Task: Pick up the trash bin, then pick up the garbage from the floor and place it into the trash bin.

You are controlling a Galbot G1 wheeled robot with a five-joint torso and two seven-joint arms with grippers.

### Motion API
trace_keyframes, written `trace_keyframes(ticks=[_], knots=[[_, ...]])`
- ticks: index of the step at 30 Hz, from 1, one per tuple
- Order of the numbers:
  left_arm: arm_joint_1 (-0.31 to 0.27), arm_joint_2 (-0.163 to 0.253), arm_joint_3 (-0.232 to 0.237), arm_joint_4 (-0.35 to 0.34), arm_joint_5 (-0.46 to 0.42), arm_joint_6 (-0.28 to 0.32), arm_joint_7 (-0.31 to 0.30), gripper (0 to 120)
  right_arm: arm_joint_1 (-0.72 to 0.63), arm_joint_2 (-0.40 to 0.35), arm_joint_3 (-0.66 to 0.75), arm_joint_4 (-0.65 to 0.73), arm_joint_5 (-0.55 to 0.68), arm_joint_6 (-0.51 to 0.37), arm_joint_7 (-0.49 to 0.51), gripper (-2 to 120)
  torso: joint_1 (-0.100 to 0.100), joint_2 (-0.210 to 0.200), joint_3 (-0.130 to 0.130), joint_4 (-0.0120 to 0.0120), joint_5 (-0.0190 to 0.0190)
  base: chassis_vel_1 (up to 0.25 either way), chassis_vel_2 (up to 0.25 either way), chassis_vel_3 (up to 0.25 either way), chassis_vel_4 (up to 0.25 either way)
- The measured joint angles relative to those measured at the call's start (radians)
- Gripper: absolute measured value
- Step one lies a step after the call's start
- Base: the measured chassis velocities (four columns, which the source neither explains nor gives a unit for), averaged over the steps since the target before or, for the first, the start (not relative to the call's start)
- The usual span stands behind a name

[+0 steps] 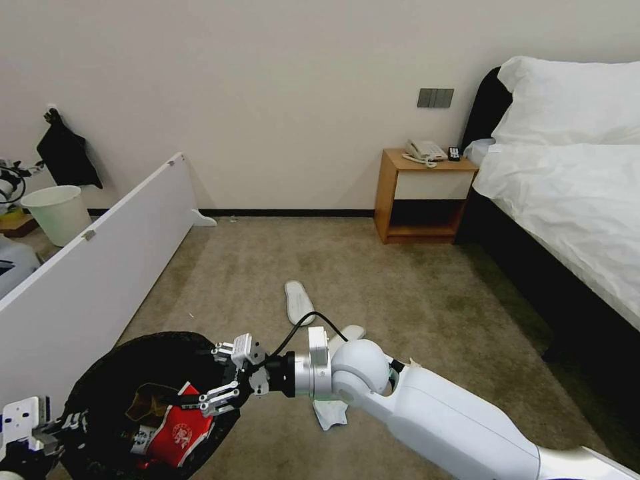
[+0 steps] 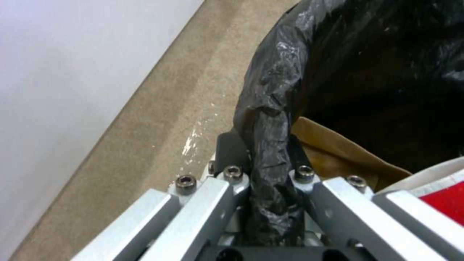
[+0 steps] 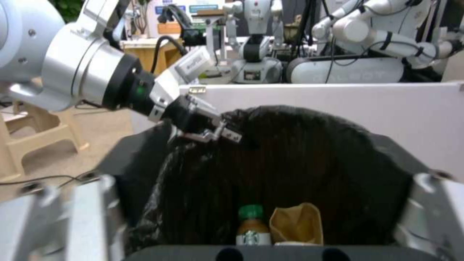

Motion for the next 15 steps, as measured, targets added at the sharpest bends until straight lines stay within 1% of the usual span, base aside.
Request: trace_keyframes(ticks=[1, 2, 6, 8, 9, 10, 11, 12, 14, 15], knots=[[-0.001, 0.000, 0.000, 0.002, 0.000, 0.000, 0.000, 3, -0.002, 0.003, 0.014, 0.000, 0.000, 0.003, 0.000, 94, 0.000, 0.000, 0.000, 0.0001, 0.0000, 0.000, 0.000, 0.000, 0.000], [-0.001, 0.000, -0.001, 0.004, 0.000, 0.000, 0.000, 3, -0.005, 0.006, 0.030, 0.000, 0.000, 0.005, 0.000, 97, 0.000, 0.000, 0.000, 0.0000, 0.0000, 0.000, 0.000, 0.000, 0.000], [-0.004, 0.001, -0.005, 0.010, 0.000, 0.000, 0.000, 3, -0.009, 0.019, 0.078, -0.006, 0.002, 0.008, 0.006, 99, 0.000, 0.000, 0.000, 0.0000, 0.0000, 0.000, 0.000, 0.000, 0.000], [-0.008, 0.002, -0.012, 0.018, 0.000, 0.000, 0.002, 3, -0.005, 0.036, 0.156, -0.031, 0.024, 0.013, 0.041, 100, 0.000, 0.000, 0.000, 0.0002, 0.0000, 0.000, 0.000, 0.000, 0.000], [-0.008, 0.002, -0.012, 0.018, 0.000, 0.000, 0.002, 3, -0.005, 0.036, 0.156, -0.031, 0.024, 0.013, 0.041, 100, 0.000, 0.000, 0.000, 0.0002, 0.0000, 0.000, 0.000, 0.000, 0.000], [-0.011, 0.000, -0.013, 0.023, 0.001, 0.000, 0.004, 3, -0.005, 0.037, 0.191, -0.053, 0.029, 0.019, 0.071, 100, 0.000, 0.000, 0.000, 0.0001, 0.0000, 0.000, 0.000, 0.000, 0.000], [-0.011, 0.000, -0.013, 0.023, 0.001, 0.000, 0.004, 3, -0.005, 0.037, 0.191, -0.053, 0.029, 0.019, 0.071, 100, 0.000, 0.000, 0.000, 0.0001, 0.0000, 0.000, 0.000, 0.000, 0.000], [-0.013, -0.005, -0.013, 0.028, 0.007, 0.000, 0.009, 3, -0.011, 0.035, 0.218, -0.077, 0.027, 0.027, 0.107, 100, 0.000, 0.000, 0.000, 0.0001, 0.0000, 0.000, 0.000, 0.000, 0.000], [-0.014, -0.010, -0.013, 0.039, 0.012, 0.000, 0.018, 3, -0.047, 0.027, 0.270, -0.132, 0.022, 0.037, 0.213, 100, 0.000, 0.000, 0.000, 0.0002, 0.0002, 0.000, 0.000, 0.000, 0.000], [-0.014, -0.010, -0.013, 0.039, 0.012, 0.000, 0.018, 3, -0.047, 0.027, 0.270, -0.132, 0.022, 0.037, 0.213, 100, 0.000, 0.000, 0.000, 0.0002, 0.0002, 0.000, 0.000, 0.000, 0.000]])
